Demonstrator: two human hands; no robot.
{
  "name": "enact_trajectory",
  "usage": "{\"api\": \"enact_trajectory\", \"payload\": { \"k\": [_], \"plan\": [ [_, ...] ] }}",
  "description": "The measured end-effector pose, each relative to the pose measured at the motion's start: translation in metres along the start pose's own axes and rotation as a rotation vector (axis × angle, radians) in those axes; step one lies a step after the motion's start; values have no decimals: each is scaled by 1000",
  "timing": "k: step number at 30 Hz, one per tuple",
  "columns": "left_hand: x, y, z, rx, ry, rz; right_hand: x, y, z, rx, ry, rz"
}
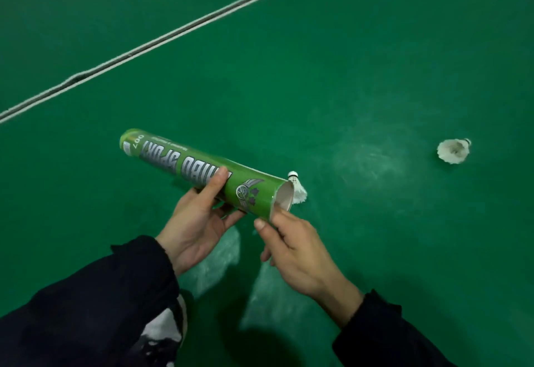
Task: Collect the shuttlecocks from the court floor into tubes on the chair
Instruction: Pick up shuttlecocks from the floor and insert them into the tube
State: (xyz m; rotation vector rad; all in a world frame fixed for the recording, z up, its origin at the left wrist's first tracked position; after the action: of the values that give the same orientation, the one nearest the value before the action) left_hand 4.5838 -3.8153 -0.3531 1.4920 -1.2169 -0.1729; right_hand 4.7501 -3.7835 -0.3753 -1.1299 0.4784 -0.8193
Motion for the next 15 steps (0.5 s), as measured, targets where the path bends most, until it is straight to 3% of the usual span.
{"api": "enact_trajectory", "payload": {
  "k": [2,4,7,9,13,15],
  "plan": [
    [-9,-19,-10,-45,-27,33,20,12,13,-48,108,-36],
    [-22,-32,-12,-48,-26,57,39,22,29,-85,318,-53],
    [-44,-36,1,-12,25,71,36,55,44,47,503,-166],
    [-55,-35,15,10,37,90,14,83,45,223,437,-226],
    [-64,-28,34,8,18,129,-46,130,22,638,138,-295],
    [-67,-23,43,16,16,137,-69,142,12,734,106,-294]
  ]
}}
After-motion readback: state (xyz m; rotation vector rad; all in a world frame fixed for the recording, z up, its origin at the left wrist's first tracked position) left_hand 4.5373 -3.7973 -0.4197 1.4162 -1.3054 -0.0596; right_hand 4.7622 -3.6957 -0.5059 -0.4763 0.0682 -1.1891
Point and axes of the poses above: each hand's wrist, its own x-axis away from the middle knuckle, its own z-axis out of the back of the hand, y = z × x, the point moved 3 cm from there along -x, towards the middle knuckle, and after that the axes turned 6 degrees about -z, right-handed, at the moved point
